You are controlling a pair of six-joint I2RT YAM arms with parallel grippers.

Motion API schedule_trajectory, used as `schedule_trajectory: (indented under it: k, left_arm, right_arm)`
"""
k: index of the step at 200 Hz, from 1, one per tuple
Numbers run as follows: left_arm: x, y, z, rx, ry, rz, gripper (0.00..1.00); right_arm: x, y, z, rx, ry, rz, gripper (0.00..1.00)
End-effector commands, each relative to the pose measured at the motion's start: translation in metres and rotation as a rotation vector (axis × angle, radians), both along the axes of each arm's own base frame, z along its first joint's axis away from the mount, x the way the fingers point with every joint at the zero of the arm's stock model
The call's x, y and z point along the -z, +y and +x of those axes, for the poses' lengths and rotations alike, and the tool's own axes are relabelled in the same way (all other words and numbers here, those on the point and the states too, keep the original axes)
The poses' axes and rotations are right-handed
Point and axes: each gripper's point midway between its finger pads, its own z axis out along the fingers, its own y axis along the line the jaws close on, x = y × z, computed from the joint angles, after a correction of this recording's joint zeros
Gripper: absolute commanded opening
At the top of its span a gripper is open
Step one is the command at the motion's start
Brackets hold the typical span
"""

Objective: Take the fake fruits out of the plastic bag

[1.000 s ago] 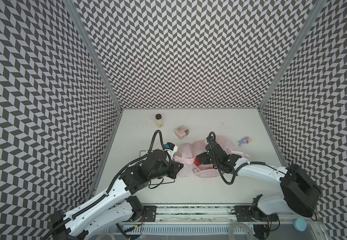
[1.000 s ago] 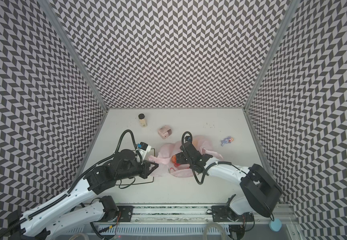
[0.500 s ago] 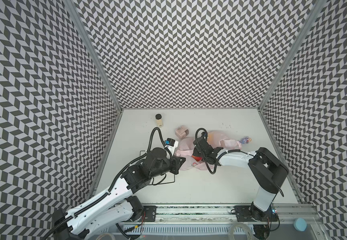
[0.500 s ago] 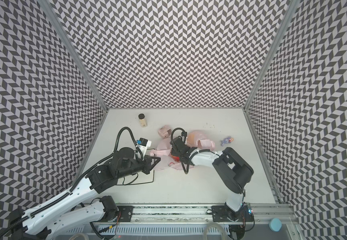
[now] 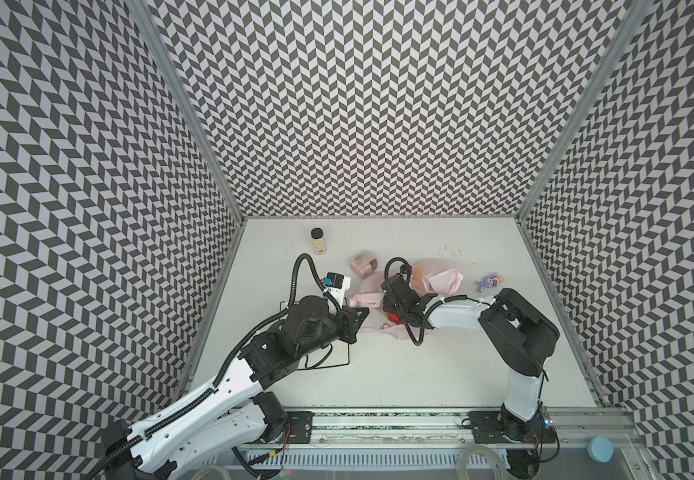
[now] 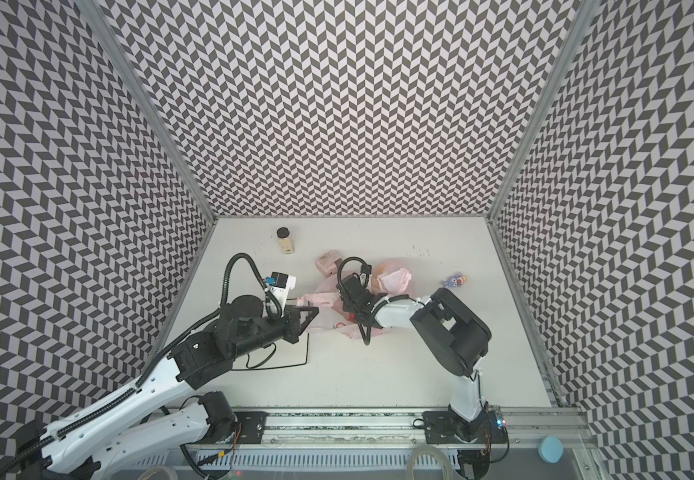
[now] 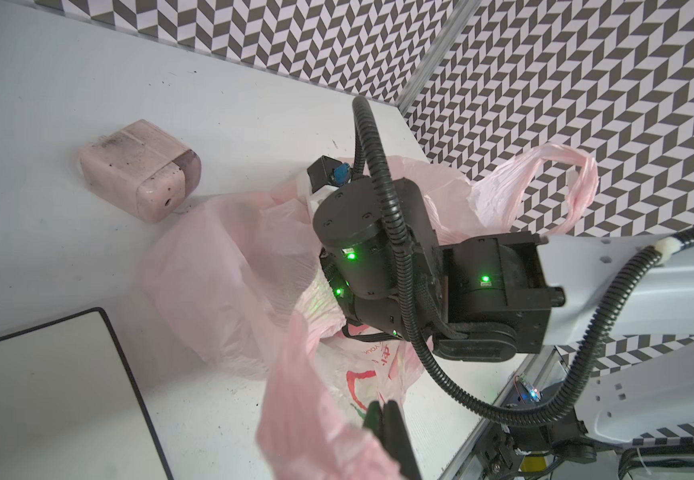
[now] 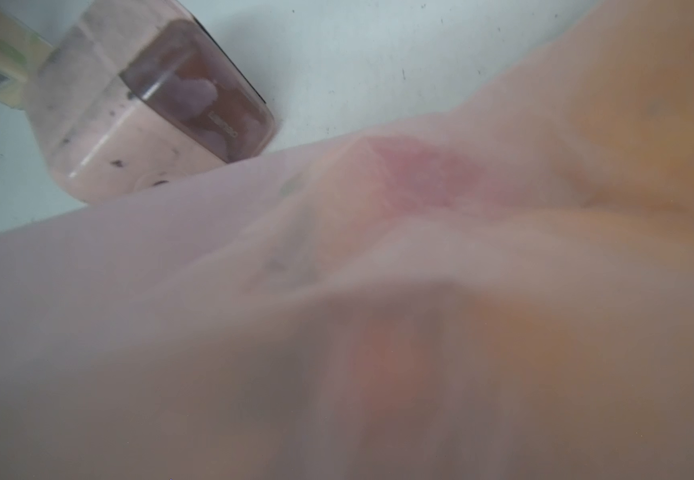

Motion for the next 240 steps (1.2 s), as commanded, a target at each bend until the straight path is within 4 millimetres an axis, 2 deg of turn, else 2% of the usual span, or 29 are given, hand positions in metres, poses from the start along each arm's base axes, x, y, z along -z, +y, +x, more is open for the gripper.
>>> schedule_trajectory:
  k: [1,18,38,65,92,130,146,168,178,191,221,240]
  left_arm:
    - [-0.006,0.009,0.010,-0.083,-0.021,-0.044,0.00]
    - [-0.004,0.013,0.015,-0.129,-0.012,-0.065,0.00]
    - [-0.002,0.014,0.018,-0.157,-0.005,-0.103,0.00]
    - [0.006,0.012,0.021,-0.173,0.010,-0.103,0.00]
    - [0.011,0.015,0.026,-0.201,0.010,-0.073,0.00]
    - [0.014,0.015,0.030,-0.213,0.001,-0.056,0.00]
    - [0.015,0.016,0.032,-0.217,-0.005,-0.041,0.00]
    - [0.012,0.019,0.040,-0.229,-0.020,-0.025,0.00]
    - [0.010,0.021,0.046,-0.233,-0.027,-0.023,0.00]
    - [0.007,0.024,0.057,-0.233,-0.033,-0.028,0.00]
    - [-0.002,0.036,0.085,-0.246,-0.047,-0.035,0.00]
    - [-0.006,0.042,0.097,-0.254,-0.055,-0.038,0.00]
  right_arm:
    - [-0.038,0.001,0.001,-0.036,-0.068,0.036,0.31]
    - [-0.055,0.002,-0.009,-0.099,-0.085,0.062,0.27]
    - [-0.078,0.008,-0.025,-0.200,-0.109,0.116,0.26]
    - [-0.120,0.015,-0.054,-0.344,-0.177,0.249,0.26]
    - [-0.160,0.010,-0.079,-0.433,-0.260,0.350,0.26]
    - [-0.208,-0.001,-0.104,-0.531,-0.397,0.383,0.26]
    - [-0.231,0.004,-0.119,-0.644,-0.475,0.389,0.26]
    - [-0.253,0.018,-0.146,-0.818,-0.538,0.388,0.26]
    - [-0.256,0.025,-0.159,-0.888,-0.560,0.375,0.26]
    - [-0.250,0.036,-0.177,-0.964,-0.574,0.346,0.26]
    - [-0.210,0.063,-0.208,-1.079,-0.576,0.209,0.27]
    - [-0.190,0.083,-0.218,-1.108,-0.569,0.179,0.27]
